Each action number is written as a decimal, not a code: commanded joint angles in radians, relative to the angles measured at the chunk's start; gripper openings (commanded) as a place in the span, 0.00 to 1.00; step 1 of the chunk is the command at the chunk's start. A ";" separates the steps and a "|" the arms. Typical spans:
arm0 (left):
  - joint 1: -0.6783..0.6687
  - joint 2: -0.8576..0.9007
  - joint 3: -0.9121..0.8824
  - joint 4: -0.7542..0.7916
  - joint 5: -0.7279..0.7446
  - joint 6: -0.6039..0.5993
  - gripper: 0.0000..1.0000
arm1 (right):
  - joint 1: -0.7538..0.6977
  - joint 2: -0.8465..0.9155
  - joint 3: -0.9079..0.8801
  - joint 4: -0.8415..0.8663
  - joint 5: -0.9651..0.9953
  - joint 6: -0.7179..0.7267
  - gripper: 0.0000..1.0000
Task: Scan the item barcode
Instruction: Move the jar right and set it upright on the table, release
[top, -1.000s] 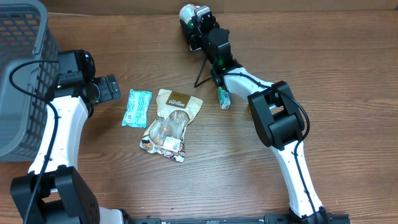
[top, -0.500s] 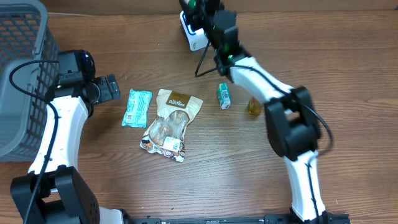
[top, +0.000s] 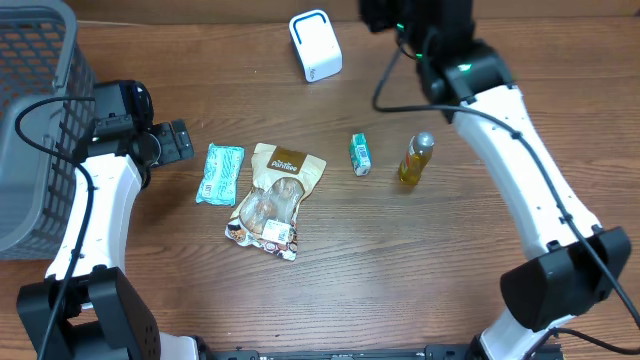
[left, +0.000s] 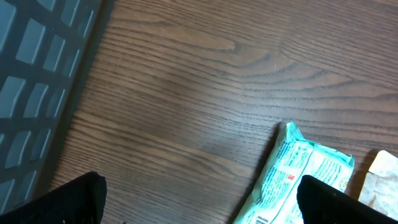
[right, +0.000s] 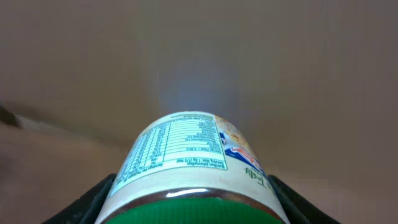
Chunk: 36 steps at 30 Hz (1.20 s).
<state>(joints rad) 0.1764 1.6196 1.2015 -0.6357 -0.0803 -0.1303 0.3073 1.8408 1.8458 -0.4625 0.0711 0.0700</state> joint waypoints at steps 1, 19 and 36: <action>-0.007 -0.015 0.022 0.000 -0.005 0.011 1.00 | -0.083 -0.018 0.007 -0.136 0.033 0.142 0.25; -0.007 -0.015 0.022 0.000 -0.005 0.011 1.00 | -0.414 -0.004 -0.187 -0.737 0.025 0.276 0.32; -0.007 -0.015 0.022 0.000 -0.005 0.011 1.00 | -0.420 -0.003 -0.573 -0.482 0.025 0.327 0.36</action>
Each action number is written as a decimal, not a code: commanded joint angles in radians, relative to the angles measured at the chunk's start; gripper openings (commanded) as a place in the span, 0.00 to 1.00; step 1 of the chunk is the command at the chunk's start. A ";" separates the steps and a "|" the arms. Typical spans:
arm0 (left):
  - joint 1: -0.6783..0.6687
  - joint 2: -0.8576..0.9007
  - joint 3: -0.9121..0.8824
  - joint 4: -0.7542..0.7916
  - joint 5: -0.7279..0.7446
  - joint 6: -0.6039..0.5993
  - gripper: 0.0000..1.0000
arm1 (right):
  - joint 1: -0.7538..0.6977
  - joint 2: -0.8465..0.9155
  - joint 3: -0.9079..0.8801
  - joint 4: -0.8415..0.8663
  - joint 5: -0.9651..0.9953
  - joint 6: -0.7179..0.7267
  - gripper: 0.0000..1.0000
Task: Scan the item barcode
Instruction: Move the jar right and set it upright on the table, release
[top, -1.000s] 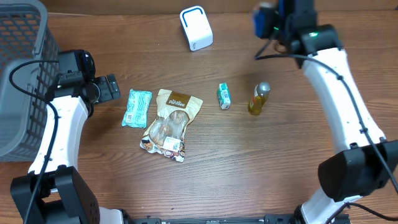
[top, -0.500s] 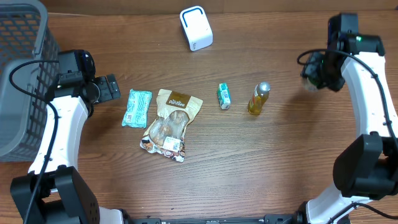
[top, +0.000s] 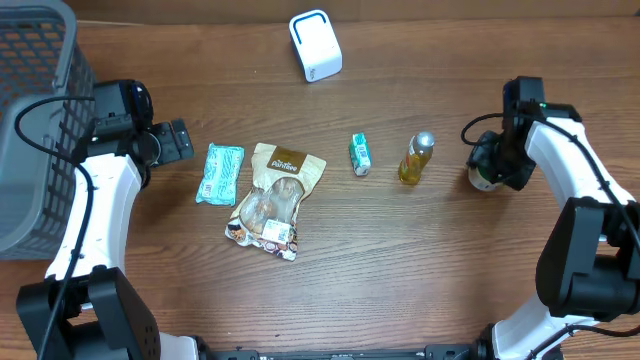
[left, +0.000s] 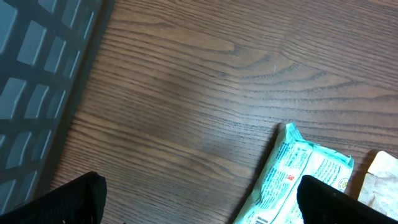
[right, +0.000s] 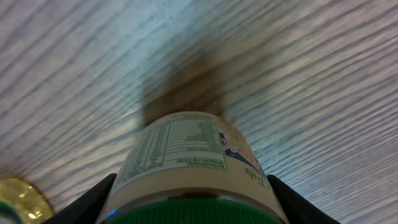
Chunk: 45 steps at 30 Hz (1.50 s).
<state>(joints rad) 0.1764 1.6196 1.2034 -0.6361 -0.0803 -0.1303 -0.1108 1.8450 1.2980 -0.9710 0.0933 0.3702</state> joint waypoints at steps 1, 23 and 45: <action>-0.007 -0.015 0.020 0.001 -0.005 0.011 1.00 | -0.002 -0.007 -0.033 0.035 0.003 0.027 0.37; -0.007 -0.015 0.020 0.001 -0.005 0.011 1.00 | -0.002 -0.003 -0.042 0.050 0.003 0.027 1.00; -0.007 -0.015 0.020 0.001 -0.005 0.011 1.00 | 0.109 -0.124 0.434 -0.393 -0.172 -0.115 0.95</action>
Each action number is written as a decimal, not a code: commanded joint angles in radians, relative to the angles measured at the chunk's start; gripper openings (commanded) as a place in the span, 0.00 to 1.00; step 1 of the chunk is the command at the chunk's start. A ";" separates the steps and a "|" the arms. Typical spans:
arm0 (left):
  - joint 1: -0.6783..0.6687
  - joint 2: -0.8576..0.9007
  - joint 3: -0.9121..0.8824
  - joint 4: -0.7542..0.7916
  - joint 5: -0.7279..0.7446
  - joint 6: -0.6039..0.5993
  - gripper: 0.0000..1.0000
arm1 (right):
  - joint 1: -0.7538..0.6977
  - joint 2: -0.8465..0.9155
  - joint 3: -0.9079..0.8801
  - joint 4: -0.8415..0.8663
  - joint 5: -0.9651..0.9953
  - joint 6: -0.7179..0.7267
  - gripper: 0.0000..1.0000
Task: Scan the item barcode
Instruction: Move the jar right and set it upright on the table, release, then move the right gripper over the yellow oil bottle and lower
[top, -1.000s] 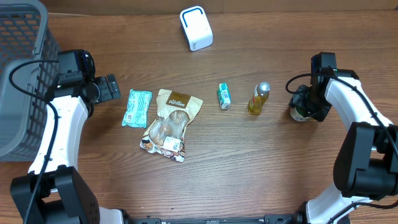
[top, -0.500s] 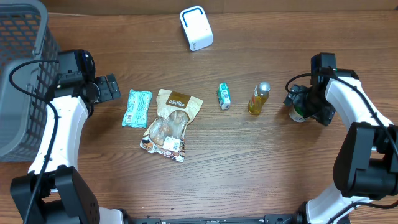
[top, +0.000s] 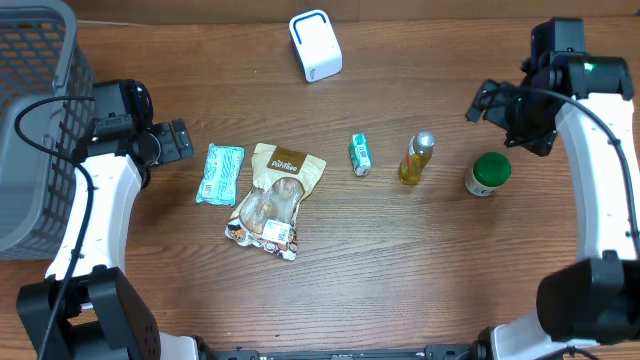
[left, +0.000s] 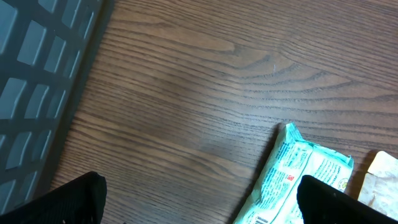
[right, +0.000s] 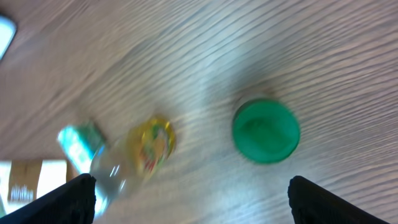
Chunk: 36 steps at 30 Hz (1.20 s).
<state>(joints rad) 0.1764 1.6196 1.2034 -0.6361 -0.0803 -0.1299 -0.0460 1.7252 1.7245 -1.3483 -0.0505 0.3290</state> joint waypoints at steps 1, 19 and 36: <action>-0.007 -0.015 0.020 0.001 -0.005 0.011 1.00 | 0.064 -0.003 0.001 -0.016 -0.027 -0.087 0.95; -0.007 -0.015 0.020 0.001 -0.005 0.011 1.00 | 0.245 0.037 -0.005 0.003 0.019 -0.172 0.95; -0.007 -0.015 0.020 0.001 -0.005 0.011 1.00 | 0.269 0.157 -0.053 0.052 0.031 -0.177 0.95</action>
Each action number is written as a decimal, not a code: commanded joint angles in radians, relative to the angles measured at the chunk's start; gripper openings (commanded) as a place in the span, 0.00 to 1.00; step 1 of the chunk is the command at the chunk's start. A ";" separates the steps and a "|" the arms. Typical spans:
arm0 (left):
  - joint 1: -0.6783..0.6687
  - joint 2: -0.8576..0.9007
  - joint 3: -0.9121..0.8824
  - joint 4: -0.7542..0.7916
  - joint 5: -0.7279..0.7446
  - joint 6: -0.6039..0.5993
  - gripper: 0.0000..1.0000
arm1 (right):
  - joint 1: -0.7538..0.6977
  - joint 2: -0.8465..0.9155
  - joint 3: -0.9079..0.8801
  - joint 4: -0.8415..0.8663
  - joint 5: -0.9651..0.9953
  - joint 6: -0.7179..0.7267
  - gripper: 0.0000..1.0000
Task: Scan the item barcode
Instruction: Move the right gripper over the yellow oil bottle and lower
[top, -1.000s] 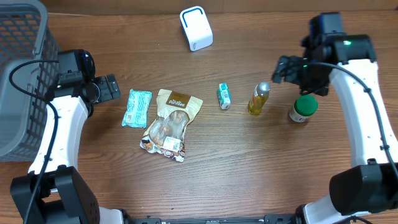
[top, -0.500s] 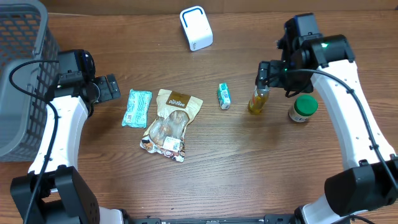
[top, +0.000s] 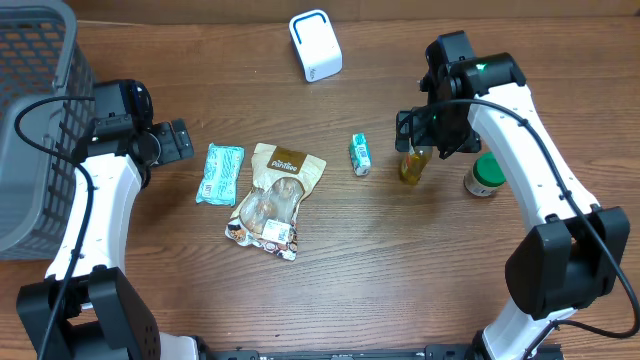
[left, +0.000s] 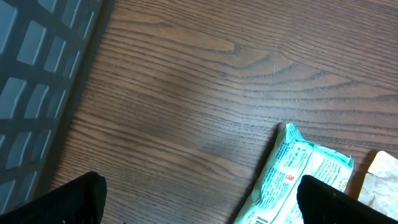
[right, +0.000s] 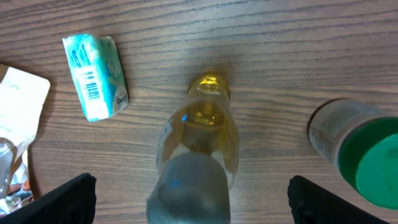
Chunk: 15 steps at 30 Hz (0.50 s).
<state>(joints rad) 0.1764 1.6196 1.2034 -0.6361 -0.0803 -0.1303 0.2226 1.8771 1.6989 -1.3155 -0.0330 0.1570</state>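
A white scanner (top: 315, 45) stands at the back of the table. A yellow-filled bottle with a silver cap (right: 199, 155) stands upright at centre right, also seen from overhead as the bottle (top: 412, 168). My right gripper (right: 193, 202) hangs open directly above it, fingers wide on either side and not touching. A green-lidded jar (top: 485, 176) stands just right of the bottle. A small teal pack (right: 94, 76) with a barcode lies to its left. My left gripper (left: 199, 205) is open and empty, next to a teal packet (left: 298, 174).
A brown snack pouch (top: 272, 195) lies beside the teal packet (top: 219, 173) left of centre. A grey mesh basket (top: 35, 110) fills the far left edge, close to the left arm. The green-lidded jar (right: 354, 155) stands close by the right finger.
My right gripper has moved left from above the green-lidded jar to above the yellow bottle, still open. The jar stays standing on the table. The left arm has not moved.
My right gripper first held the green-lidded jar up at the back near the scanner. Then it had the jar low at the right of the table. Then the jar stood free with the gripper open above it. Now the gripper hangs over the bottle.
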 joint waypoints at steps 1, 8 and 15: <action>-0.007 -0.015 0.020 0.001 -0.005 0.011 0.99 | 0.001 0.005 -0.038 0.030 0.013 -0.005 0.96; -0.007 -0.015 0.020 0.001 -0.005 0.011 0.99 | 0.000 0.005 -0.124 0.124 0.013 -0.005 1.00; -0.007 -0.015 0.020 0.001 -0.005 0.011 1.00 | 0.000 0.005 -0.144 0.159 0.017 -0.006 1.00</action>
<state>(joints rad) 0.1764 1.6196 1.2034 -0.6361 -0.0803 -0.1299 0.2226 1.8790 1.5600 -1.1698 -0.0296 0.1558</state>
